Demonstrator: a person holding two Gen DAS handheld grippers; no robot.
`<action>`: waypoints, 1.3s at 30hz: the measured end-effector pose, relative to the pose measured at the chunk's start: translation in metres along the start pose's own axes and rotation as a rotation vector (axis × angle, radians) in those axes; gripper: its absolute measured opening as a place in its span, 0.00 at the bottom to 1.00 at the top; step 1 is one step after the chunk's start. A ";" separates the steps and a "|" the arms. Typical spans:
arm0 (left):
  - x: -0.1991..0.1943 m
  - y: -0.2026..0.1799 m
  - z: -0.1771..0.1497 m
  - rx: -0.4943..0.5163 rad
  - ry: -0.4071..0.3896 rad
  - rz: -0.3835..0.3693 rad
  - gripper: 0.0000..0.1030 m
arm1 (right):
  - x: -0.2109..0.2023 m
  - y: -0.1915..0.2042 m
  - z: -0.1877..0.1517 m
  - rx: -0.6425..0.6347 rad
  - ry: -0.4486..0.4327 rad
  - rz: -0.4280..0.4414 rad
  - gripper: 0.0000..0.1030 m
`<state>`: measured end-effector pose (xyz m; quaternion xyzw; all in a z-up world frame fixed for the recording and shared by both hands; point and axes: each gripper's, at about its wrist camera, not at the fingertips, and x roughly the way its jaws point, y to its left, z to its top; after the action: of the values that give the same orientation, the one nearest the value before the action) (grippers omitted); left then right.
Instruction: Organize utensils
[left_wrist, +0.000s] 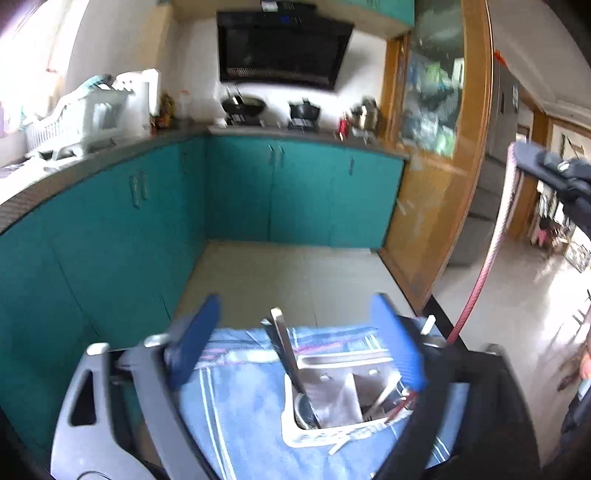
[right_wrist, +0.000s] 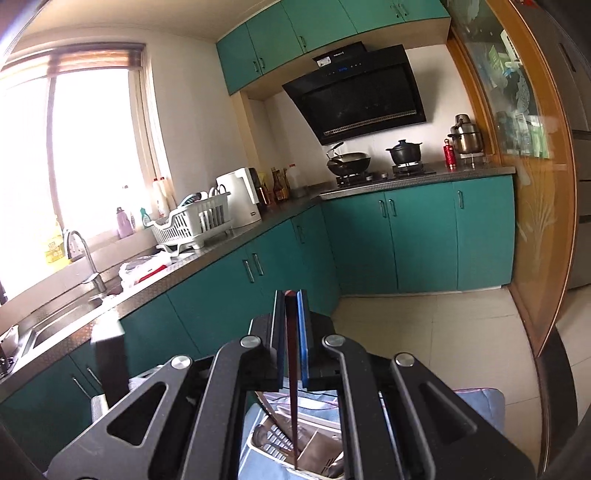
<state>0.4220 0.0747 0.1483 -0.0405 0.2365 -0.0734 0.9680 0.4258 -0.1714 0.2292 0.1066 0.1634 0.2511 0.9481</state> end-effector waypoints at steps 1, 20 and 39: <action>-0.008 0.004 -0.003 -0.004 -0.026 0.011 0.85 | 0.002 -0.002 0.000 0.005 0.001 -0.003 0.06; -0.099 0.058 -0.072 -0.175 -0.153 0.098 0.95 | 0.019 -0.004 -0.001 -0.004 0.018 -0.050 0.06; -0.082 0.070 -0.088 -0.176 -0.096 0.069 0.95 | 0.074 -0.059 -0.085 0.141 0.262 -0.059 0.16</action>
<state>0.3175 0.1531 0.0992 -0.1205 0.1967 -0.0168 0.9729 0.4820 -0.1738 0.1149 0.1344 0.3060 0.2227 0.9158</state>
